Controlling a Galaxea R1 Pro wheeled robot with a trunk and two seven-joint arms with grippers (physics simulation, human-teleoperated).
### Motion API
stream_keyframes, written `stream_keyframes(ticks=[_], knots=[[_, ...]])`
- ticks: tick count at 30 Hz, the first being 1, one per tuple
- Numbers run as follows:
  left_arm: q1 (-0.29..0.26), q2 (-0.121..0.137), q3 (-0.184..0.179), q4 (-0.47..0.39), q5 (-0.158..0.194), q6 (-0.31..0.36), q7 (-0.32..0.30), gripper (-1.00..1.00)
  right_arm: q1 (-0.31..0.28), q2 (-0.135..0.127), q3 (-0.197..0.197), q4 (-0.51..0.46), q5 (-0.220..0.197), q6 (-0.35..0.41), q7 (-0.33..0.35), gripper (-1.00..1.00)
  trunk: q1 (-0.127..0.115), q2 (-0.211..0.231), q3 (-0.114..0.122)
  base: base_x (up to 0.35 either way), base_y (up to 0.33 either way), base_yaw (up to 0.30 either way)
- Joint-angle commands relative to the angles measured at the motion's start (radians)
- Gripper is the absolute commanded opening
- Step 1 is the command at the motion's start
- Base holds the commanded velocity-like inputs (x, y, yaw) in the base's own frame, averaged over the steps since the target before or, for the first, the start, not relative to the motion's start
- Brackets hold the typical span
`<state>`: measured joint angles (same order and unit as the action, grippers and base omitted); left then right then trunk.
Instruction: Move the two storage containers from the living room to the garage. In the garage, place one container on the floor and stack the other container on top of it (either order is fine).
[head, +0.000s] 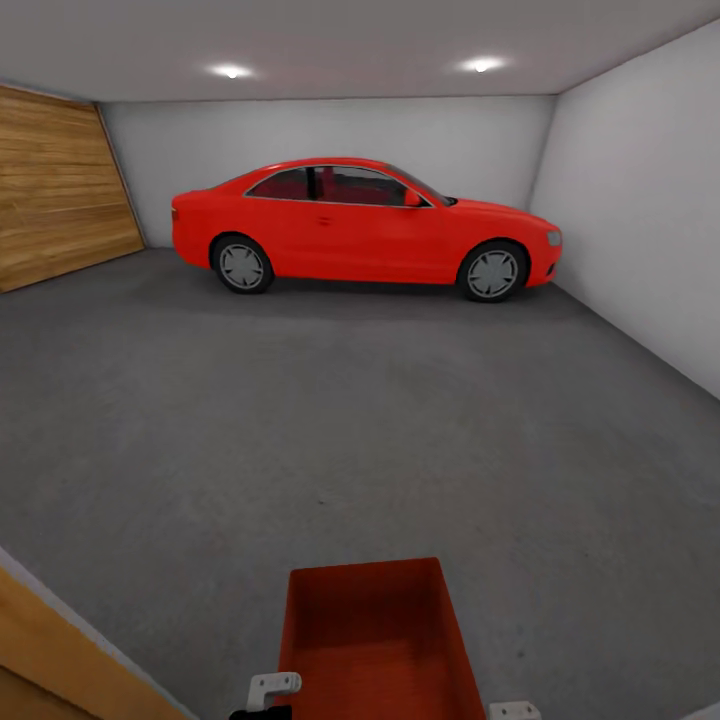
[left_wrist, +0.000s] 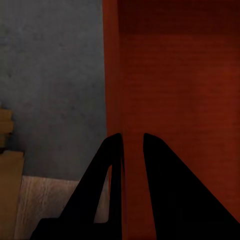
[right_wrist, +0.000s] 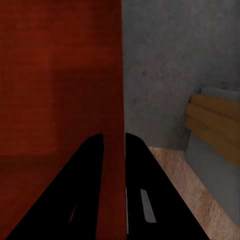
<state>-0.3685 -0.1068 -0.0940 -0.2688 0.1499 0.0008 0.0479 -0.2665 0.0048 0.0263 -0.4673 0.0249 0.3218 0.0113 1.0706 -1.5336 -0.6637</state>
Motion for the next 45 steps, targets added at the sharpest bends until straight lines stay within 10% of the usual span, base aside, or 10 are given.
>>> stream_keyframes(ticks=[1, 45], knots=[[0.0, 0.039, -0.038, -0.004, 0.013, -0.038, 0.001, -1.0, 0.0, -0.002, 0.012, 0.001, -0.024, 0.018, 0.022, -1.0, 0.0, 0.0, -0.001, 0.24, 0.082, 0.0], [0.0, 0.038, -0.038, -0.006, 0.013, -0.038, 0.001, -1.0, 0.0, -0.003, 0.012, 0.001, -0.019, 0.013, 0.022, -1.0, 0.0, 0.0, -0.001, 0.201, 0.001, 0.0]])
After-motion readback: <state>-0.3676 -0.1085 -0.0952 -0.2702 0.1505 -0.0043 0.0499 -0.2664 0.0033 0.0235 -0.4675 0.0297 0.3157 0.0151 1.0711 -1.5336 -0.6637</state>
